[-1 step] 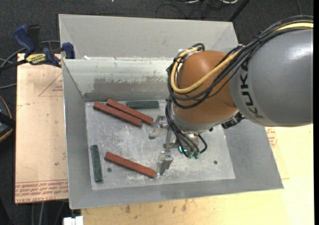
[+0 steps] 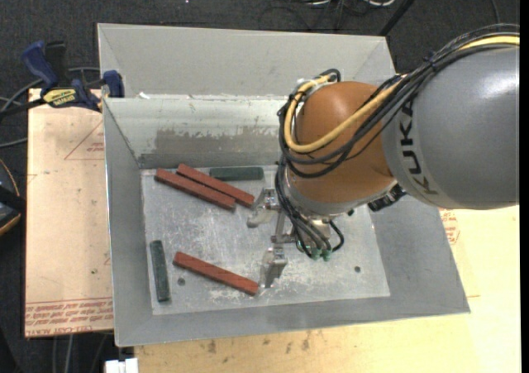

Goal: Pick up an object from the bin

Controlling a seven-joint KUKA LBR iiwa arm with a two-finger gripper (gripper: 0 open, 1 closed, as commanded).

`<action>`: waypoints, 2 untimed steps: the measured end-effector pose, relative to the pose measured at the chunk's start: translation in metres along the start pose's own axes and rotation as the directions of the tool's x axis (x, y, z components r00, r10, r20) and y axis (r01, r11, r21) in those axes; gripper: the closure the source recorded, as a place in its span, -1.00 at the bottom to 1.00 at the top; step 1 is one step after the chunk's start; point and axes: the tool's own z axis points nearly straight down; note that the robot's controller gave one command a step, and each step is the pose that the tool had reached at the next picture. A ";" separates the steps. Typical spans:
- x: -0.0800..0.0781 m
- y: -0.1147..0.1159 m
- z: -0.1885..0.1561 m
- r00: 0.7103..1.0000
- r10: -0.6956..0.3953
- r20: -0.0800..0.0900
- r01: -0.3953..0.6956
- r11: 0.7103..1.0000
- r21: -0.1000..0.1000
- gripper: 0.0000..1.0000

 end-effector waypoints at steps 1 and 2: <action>-0.018 0.014 0.120 0.999 -0.042 0.007 0.042 0.999 -0.001 1.00; -0.018 0.014 0.120 0.999 -0.042 0.007 0.042 0.999 -0.002 1.00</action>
Offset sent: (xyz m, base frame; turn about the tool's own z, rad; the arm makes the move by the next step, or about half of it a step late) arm 0.0000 0.0000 0.0000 0.0000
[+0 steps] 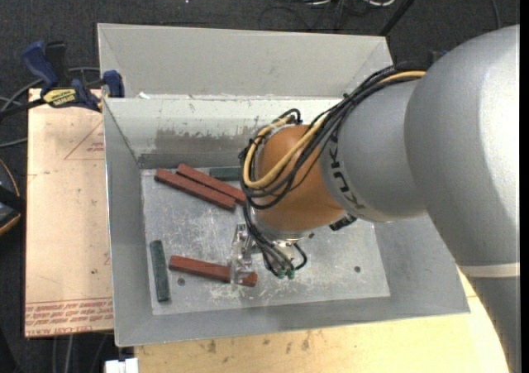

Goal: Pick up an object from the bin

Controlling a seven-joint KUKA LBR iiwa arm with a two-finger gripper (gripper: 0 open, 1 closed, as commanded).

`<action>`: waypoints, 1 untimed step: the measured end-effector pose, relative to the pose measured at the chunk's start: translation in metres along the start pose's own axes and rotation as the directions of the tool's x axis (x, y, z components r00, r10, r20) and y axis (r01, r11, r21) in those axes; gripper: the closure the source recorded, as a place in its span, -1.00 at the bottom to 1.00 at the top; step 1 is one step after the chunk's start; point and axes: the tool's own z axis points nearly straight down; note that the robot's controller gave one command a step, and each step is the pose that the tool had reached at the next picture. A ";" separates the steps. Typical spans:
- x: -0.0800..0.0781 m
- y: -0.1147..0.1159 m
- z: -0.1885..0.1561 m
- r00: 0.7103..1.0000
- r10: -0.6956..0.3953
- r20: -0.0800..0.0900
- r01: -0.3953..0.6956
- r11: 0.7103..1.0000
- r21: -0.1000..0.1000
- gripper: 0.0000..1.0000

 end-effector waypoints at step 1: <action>-0.010 0.005 -0.031 1.000 0.024 -0.006 -0.024 1.000 0.002 1.00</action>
Offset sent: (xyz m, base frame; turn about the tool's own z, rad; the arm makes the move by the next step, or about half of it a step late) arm -0.0031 0.0115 0.0490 0.0239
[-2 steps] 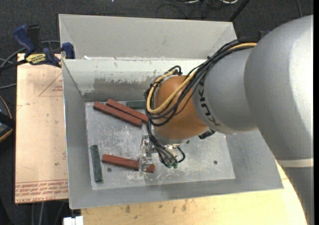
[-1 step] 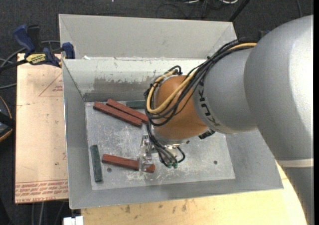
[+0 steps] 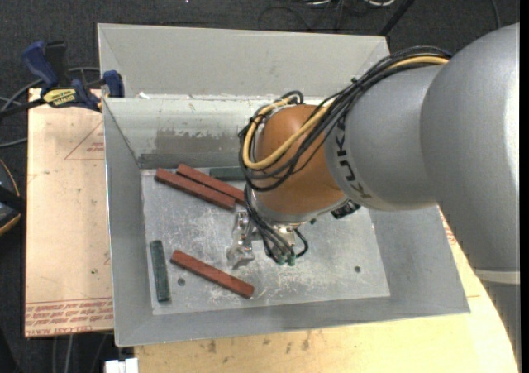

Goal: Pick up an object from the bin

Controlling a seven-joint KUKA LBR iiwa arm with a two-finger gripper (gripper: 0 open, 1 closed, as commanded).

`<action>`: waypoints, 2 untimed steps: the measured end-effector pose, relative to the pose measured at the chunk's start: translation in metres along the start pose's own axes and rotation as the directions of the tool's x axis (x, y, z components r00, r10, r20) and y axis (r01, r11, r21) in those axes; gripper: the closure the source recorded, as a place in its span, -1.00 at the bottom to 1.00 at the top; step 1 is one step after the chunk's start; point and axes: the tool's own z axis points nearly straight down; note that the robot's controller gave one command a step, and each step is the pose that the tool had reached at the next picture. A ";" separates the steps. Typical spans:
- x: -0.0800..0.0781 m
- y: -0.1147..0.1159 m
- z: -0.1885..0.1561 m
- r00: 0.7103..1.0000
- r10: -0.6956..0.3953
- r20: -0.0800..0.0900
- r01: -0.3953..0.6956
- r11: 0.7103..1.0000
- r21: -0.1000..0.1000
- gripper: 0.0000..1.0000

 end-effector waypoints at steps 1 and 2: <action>0.012 0.007 -0.017 1.000 -0.001 0.000 0.001 1.000 0.000 -1.00; 0.012 0.007 -0.017 1.000 0.000 0.000 0.000 1.000 0.000 -1.00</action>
Offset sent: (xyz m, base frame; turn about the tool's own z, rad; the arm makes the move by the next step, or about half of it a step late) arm 0.0000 0.0000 0.0000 0.0000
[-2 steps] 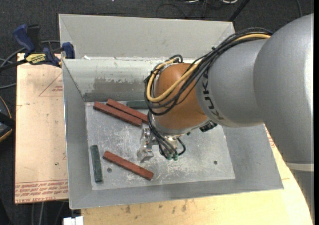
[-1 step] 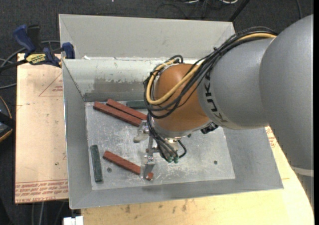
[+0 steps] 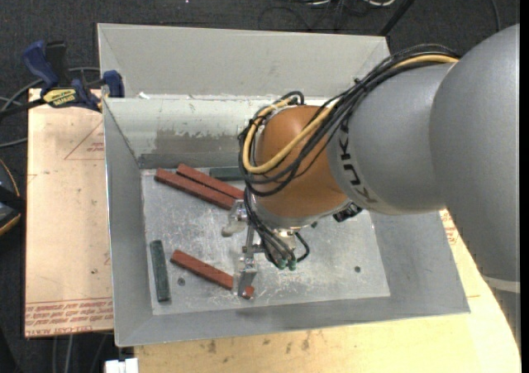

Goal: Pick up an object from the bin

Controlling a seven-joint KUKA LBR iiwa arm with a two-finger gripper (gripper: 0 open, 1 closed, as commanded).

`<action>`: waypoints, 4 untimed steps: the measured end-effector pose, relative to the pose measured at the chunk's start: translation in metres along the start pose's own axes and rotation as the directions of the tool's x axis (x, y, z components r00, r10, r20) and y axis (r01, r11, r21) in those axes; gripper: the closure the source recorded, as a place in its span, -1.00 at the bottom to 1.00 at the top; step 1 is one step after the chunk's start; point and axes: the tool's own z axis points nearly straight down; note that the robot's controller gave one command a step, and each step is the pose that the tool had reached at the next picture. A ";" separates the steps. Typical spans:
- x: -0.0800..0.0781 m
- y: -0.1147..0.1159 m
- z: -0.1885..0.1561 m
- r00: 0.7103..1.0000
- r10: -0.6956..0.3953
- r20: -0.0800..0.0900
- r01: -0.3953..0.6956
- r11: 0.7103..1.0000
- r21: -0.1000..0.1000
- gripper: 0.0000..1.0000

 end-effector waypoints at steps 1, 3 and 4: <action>0.017 0.038 0.054 0.999 0.050 0.018 -0.050 0.999 -0.008 1.00; 0.017 0.038 0.054 0.999 0.051 0.018 -0.051 0.999 -0.009 1.00; 0.003 0.047 -0.061 1.000 0.018 0.001 -0.018 1.000 0.000 1.00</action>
Offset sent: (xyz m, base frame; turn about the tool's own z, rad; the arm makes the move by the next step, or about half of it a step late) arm 0.0000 0.0000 0.0000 0.0000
